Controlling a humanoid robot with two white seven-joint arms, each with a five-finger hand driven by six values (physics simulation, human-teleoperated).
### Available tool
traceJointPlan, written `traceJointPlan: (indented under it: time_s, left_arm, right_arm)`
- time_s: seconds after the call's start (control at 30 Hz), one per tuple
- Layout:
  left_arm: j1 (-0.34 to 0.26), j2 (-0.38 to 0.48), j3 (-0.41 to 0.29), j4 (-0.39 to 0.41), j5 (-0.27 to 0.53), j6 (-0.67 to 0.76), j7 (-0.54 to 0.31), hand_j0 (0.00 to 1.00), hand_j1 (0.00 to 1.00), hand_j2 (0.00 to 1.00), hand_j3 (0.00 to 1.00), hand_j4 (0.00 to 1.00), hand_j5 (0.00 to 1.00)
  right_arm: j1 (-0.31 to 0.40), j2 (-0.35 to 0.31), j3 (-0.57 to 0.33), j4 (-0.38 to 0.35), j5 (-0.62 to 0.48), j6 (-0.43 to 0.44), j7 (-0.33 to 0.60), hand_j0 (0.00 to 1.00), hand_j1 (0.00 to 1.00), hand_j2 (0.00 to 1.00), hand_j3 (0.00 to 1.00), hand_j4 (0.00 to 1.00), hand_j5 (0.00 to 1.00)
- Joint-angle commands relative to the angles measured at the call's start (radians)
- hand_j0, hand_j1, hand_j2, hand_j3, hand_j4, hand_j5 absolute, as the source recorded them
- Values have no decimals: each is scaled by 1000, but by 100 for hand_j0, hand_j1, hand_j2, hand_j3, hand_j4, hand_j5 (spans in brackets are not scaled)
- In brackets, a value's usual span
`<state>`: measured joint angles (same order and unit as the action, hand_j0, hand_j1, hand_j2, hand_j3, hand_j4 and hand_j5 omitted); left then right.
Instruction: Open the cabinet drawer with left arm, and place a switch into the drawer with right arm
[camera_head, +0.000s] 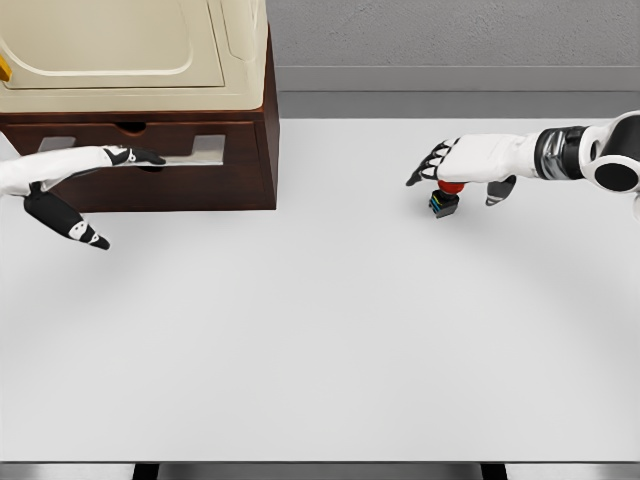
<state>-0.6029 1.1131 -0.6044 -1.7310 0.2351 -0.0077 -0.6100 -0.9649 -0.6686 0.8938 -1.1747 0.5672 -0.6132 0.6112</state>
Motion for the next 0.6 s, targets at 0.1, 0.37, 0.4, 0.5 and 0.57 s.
traceJointPlan:
  time_s: [0.1,0.37,0.4,0.5,0.57]
  left_arm:
    - [2,30,-11,-30,4,-3,-1,100,100,100,100,100,100]
    - [14,56,-11,-32,7,-54,-1,100,100,100,100,100,100]
    - [14,62,-11,-32,10,-63,-1,100,100,100,100,100,100]
    - [20,76,-11,-32,21,-81,-1,100,100,100,100,100,100]
    - [20,80,-11,-32,21,-83,-1,100,100,100,100,100,100]
  right_arm:
    - [-2,12,-1,30,-3,2,0,100,100,100,100,100,100]
    - [-17,44,-1,78,8,2,0,100,100,100,100,100,100]
    - [-15,46,-1,82,8,2,0,100,100,100,100,100,100]
    - [-17,46,-1,84,8,2,0,100,100,100,100,100,100]
    - [-15,49,17,84,8,2,0,100,100,100,100,100,100]
